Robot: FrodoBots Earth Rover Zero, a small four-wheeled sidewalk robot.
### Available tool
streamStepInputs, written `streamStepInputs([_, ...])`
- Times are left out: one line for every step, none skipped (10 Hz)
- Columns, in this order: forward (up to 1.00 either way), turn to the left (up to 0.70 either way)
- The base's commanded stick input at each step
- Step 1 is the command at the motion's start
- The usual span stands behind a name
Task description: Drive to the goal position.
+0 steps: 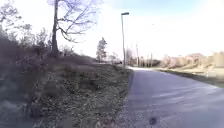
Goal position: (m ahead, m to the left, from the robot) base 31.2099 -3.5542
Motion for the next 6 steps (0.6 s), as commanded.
streamStepInputs([0.0,-1.0])
streamStepInputs([0.0,-1.0])
streamStepInputs([0.0,-1.0])
streamStepInputs([0.0,-1.0])
streamStepInputs([0.0,-1.0])
streamStepInputs([0.0,-1.0])
